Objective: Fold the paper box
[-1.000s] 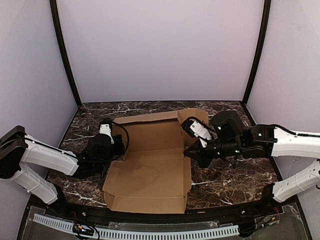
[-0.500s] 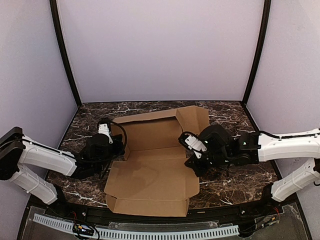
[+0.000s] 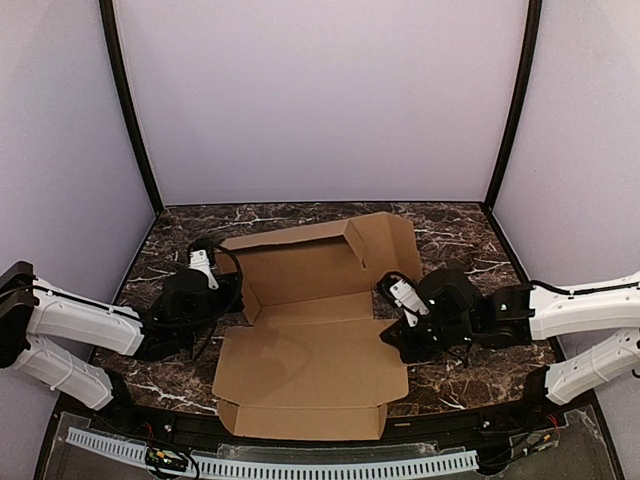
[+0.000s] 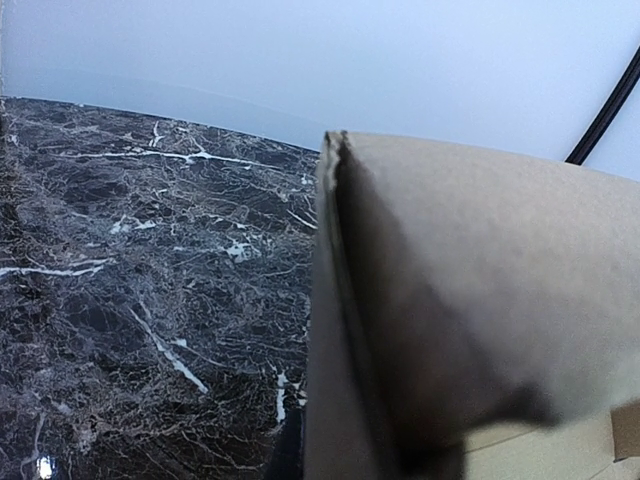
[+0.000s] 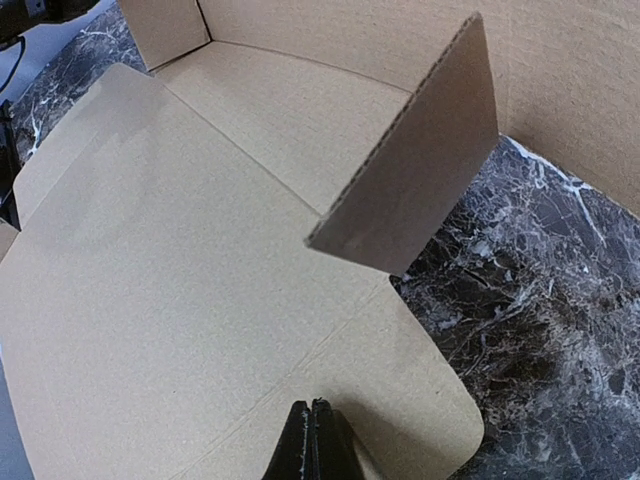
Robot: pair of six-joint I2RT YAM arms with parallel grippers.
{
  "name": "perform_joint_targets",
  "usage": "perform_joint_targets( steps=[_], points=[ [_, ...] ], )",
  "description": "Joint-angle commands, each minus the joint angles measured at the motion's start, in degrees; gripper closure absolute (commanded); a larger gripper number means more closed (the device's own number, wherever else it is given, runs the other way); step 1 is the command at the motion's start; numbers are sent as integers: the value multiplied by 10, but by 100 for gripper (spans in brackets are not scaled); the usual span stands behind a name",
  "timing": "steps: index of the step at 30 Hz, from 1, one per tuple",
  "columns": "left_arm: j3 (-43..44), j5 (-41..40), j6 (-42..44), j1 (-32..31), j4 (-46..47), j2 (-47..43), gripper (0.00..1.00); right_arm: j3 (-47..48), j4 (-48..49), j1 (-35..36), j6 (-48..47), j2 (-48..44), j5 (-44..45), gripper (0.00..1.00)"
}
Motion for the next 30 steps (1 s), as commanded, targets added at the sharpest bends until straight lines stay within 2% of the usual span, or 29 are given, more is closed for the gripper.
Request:
perform_joint_targets(
  steps=[1,10,21,30],
  points=[
    [-4,10,-72,10,32,-23,99,-41,-5,4,41,-14,18,100],
    [-7,43,-120,20,41,-19,99,-119,69,3,98,-104,20,100],
    [-10,105,-188,33,67,-18,99,-203,167,4,104,-208,-7,100],
    [-13,133,-212,33,79,-21,99,-236,234,5,104,-240,-32,100]
  ],
)
